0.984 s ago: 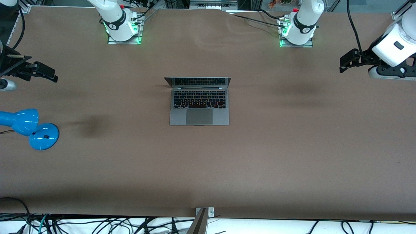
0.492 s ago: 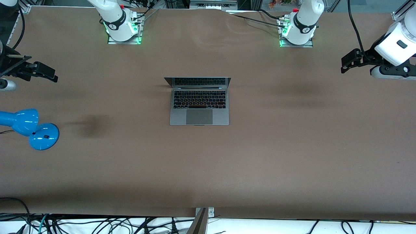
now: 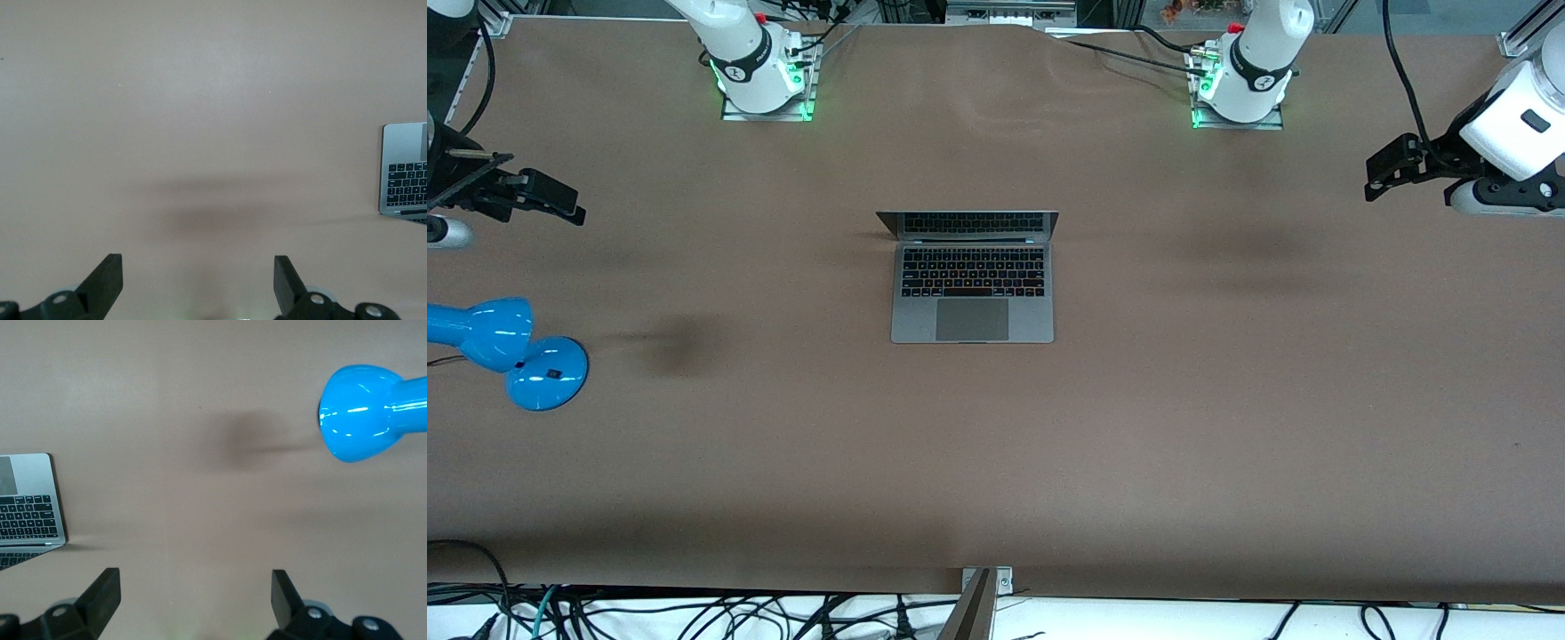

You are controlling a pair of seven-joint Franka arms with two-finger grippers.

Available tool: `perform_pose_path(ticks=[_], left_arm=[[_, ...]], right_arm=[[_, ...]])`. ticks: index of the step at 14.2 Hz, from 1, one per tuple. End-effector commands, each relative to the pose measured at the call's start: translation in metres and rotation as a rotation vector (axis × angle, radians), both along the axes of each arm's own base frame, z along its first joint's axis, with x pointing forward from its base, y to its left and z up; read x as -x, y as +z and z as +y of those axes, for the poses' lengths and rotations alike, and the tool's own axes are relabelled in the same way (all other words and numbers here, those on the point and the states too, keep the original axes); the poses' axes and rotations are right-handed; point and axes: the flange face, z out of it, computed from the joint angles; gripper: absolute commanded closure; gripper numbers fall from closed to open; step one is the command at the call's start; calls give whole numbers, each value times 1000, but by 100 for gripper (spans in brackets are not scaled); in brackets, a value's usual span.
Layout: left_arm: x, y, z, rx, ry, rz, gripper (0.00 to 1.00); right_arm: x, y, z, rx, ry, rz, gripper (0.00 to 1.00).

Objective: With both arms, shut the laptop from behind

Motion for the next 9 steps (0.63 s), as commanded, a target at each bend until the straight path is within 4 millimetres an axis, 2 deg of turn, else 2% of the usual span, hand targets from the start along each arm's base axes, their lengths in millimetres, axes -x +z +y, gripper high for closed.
perform_pose_path(ticks=[1,2,5,9], left_arm=[[-4,21,6,-6,17,-47,0],[-5,27,15,-6,32,-56,0],[-2,20,17,-8,32,-17,0],[-11,-4,9,-1,20,44,0]], right_arm=[[2,2,0,-19,1,0,0],[3,2,0,-19,4,3,0],[3,2,0,-19,4,2,0],[3,2,0,-19,4,2,0]])
